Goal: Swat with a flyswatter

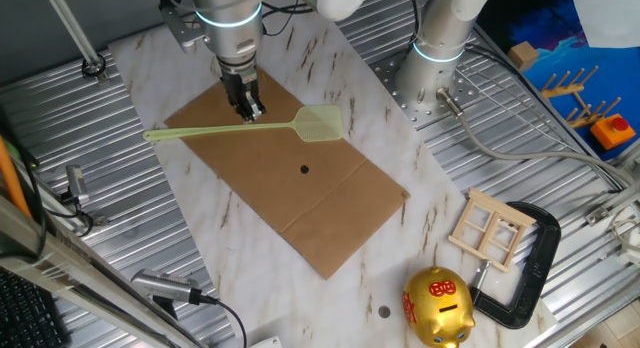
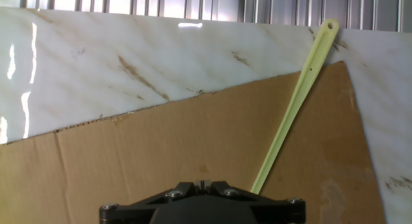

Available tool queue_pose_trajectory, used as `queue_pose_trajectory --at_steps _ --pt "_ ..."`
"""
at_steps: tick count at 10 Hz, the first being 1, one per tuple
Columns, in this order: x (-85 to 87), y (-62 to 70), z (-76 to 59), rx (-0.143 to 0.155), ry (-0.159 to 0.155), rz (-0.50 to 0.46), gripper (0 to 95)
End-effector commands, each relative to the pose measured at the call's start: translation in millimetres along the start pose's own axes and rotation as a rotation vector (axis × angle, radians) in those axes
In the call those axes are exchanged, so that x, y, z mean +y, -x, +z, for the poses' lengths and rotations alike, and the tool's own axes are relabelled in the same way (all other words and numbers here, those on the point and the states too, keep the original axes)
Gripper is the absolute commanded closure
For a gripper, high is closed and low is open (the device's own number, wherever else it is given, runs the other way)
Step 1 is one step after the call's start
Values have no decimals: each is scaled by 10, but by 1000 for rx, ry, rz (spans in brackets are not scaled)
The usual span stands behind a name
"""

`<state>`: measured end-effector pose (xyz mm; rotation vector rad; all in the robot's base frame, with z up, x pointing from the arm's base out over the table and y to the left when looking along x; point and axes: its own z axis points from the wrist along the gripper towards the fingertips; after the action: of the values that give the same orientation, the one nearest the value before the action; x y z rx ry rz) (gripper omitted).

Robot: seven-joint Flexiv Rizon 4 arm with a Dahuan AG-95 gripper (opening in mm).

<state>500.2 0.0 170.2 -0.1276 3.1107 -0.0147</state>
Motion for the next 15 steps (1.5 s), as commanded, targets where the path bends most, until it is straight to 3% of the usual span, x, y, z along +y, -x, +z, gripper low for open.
queue_pose_trajectory --at_steps 1,10,14,15 --pt "1 -3 -1 -1 2 -1 950" --pt "1 -3 0 -2 5 -5 950" --pt "1 -3 0 -4 8 -256 950" --pt "1 -3 0 -6 13 -224 950"
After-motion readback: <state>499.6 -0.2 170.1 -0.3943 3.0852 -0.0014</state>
